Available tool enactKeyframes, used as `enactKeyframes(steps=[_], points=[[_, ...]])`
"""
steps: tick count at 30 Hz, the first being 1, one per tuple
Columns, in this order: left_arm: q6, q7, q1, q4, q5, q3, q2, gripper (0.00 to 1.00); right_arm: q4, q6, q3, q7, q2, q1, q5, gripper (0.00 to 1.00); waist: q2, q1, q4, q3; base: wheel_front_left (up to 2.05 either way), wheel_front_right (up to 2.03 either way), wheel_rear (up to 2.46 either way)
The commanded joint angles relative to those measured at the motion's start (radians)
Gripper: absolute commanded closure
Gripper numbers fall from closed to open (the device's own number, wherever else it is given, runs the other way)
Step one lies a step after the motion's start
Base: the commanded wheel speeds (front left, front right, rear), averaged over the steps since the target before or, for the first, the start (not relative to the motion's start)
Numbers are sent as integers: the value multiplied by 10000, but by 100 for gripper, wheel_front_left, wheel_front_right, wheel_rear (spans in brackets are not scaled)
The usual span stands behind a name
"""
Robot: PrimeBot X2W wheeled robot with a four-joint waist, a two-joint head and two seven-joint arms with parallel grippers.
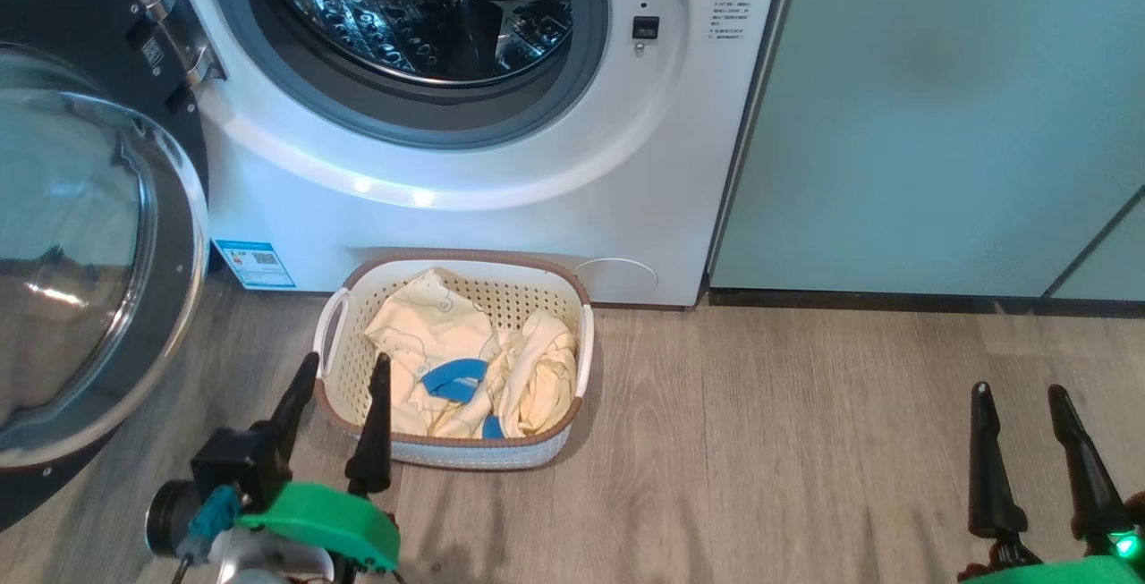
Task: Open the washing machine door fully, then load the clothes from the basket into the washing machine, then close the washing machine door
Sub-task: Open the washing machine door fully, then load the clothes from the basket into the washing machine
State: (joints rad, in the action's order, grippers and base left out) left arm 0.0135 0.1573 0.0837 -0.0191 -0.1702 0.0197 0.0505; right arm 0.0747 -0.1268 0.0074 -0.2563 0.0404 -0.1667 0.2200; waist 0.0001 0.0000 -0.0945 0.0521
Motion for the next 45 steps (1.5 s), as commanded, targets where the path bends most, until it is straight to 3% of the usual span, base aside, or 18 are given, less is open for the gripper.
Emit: enactKeyframes(steps=[1, 28, 45], points=[[88, 21, -180, -320, -36, 255, 143, 0, 368, -39, 182, -55, 99, 158, 62, 0, -1, 0, -3, 14, 0, 0, 0], [190, 155, -300, -228, -59, -30, 313, 0, 441, -39, 105, -55, 99, 234, 166, 0, -1, 0, -17, 155, 4, -4, 0], [146, 197, -354, -340, -129, -286, 406, 0, 468, -39, 44, -55, 99, 346, 277, 0, -1, 0, -69, 261, 161, -161, 0]])
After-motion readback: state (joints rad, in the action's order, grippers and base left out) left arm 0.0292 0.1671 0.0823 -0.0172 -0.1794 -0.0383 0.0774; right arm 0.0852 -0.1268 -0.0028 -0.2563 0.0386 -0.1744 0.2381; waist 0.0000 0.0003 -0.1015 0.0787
